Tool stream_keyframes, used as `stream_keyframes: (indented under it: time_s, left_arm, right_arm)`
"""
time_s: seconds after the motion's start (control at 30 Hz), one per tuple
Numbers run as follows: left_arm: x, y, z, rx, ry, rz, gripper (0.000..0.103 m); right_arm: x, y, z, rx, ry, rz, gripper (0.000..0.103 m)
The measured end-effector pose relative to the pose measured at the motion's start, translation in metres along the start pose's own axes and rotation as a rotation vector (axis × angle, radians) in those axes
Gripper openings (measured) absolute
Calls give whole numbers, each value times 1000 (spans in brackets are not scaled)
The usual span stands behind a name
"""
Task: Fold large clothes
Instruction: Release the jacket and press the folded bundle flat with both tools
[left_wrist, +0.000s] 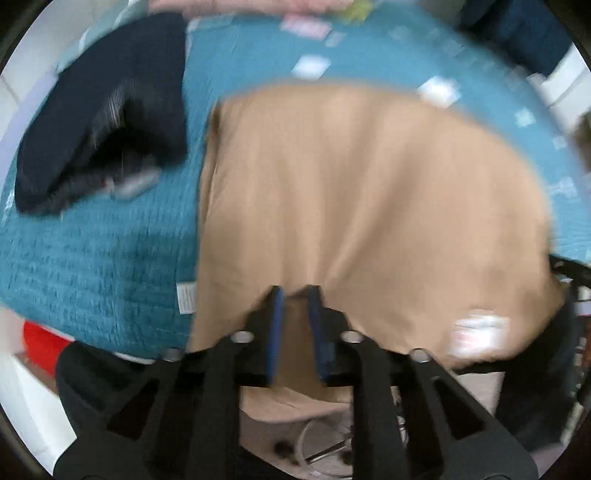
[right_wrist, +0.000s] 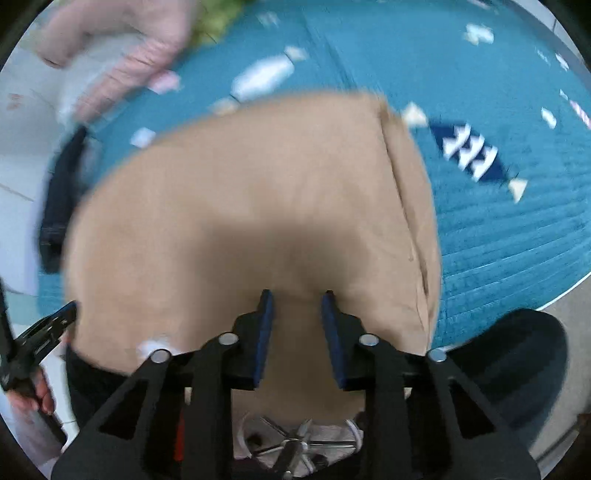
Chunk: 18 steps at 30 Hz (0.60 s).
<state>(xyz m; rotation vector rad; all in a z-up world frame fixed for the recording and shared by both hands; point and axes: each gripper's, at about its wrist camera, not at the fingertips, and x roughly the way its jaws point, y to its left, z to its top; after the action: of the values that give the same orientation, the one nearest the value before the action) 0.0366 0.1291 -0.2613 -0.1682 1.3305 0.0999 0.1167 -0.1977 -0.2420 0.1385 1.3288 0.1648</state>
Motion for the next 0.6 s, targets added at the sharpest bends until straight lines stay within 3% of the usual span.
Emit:
stream_keyframes:
  time_s: [0.1,0.23,0.4,0.5,0.6]
  left_arm:
    - [12,7,6,-30,7,-28,9]
    - [-10,2,10,20,-6,5,10]
    - [-56,2,23,55,-106,-25,10]
    - [-63,4,41,54,-152,-30,10]
    - [-57,7,71,13,-179,-27,10]
  right_arm:
    - [14,-16,9,91,-4,75,12]
    - [-12,-8,14,52,-23,38,12]
    - [-49,-14,31,54,-113,78,17]
    - [-54,-15,55,48,-150,36,17]
    - [-48,-13,79,51,-162,59,17]
